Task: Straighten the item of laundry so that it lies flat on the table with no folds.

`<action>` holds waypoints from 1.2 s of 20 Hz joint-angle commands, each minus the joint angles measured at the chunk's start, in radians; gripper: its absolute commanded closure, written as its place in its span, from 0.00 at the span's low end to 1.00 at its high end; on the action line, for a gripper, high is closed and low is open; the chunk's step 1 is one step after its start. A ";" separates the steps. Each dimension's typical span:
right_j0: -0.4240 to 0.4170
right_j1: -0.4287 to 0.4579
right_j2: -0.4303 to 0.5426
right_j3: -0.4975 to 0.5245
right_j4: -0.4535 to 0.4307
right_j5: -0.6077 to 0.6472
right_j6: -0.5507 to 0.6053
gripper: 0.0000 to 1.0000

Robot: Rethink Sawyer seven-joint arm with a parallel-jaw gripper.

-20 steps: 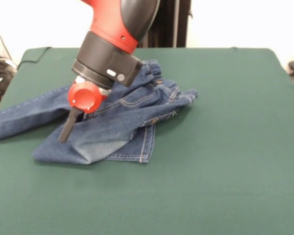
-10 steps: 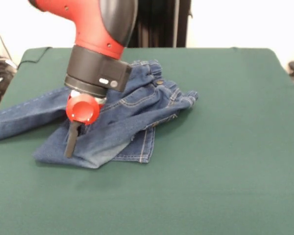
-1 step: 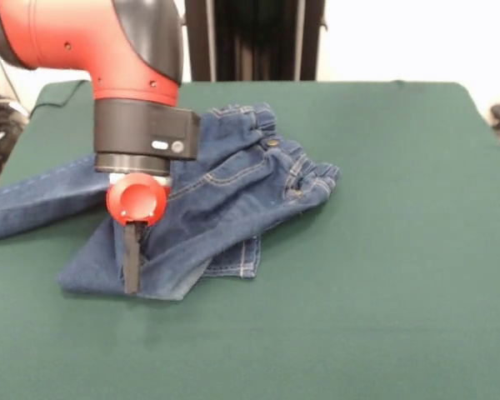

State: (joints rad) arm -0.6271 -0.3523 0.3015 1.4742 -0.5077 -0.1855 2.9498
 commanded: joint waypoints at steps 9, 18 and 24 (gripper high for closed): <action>-0.199 0.219 0.798 -0.039 -0.397 0.057 0.091 0.00; -0.222 0.279 0.866 -0.064 -0.397 0.096 0.026 0.00; -0.228 0.325 0.906 -0.091 -0.418 0.111 -0.001 0.00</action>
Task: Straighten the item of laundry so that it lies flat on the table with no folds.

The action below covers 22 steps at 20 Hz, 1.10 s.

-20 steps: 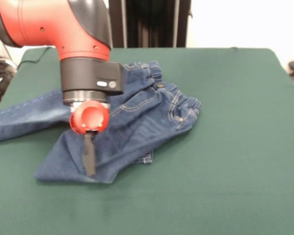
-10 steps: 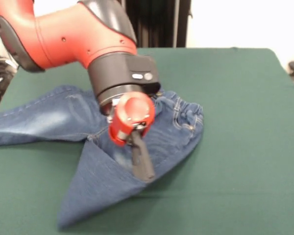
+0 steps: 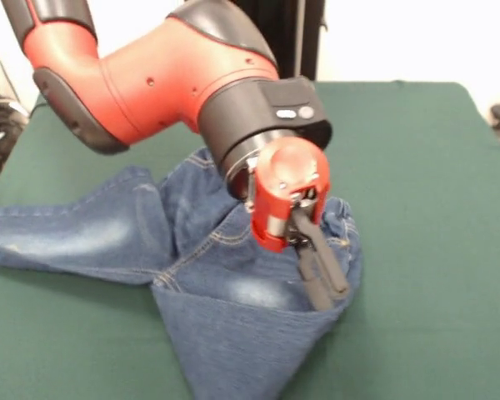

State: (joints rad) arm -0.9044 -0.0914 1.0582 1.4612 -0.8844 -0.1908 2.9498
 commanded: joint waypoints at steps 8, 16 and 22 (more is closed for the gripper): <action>0.047 0.072 0.127 -0.074 -0.040 0.110 -0.016 0.00; 0.155 -0.079 -0.134 -0.040 0.154 -0.016 0.053 0.00; 0.220 -0.126 -0.184 0.015 0.261 -0.144 0.067 0.00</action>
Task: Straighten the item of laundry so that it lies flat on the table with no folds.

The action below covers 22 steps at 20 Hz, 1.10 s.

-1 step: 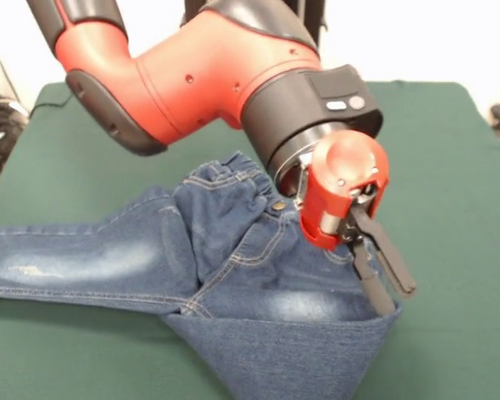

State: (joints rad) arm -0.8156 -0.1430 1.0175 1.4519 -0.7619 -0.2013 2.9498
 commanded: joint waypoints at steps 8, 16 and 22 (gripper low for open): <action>-0.062 0.176 0.297 0.122 -0.291 0.037 0.226 0.00; -0.174 0.235 0.416 0.244 -0.459 0.190 0.418 0.00; 0.212 -0.395 -0.410 0.129 -0.104 0.443 0.622 0.00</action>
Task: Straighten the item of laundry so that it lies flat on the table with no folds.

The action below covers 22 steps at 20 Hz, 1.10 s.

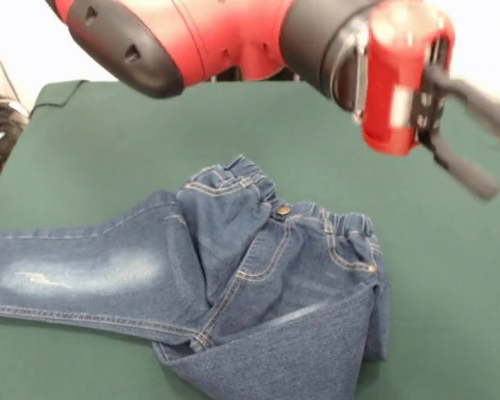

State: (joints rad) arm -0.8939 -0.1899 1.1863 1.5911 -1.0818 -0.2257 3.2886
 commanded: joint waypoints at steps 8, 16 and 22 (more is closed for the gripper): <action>0.405 -0.411 -0.813 -0.076 0.423 0.984 0.114 0.00; 0.403 -0.422 -0.830 -0.138 0.517 1.292 0.029 0.00; 0.417 -0.412 -0.856 -0.145 0.434 1.155 0.037 0.00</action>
State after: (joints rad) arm -0.5210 -0.6178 0.4106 1.4932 -0.6305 0.9609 3.3038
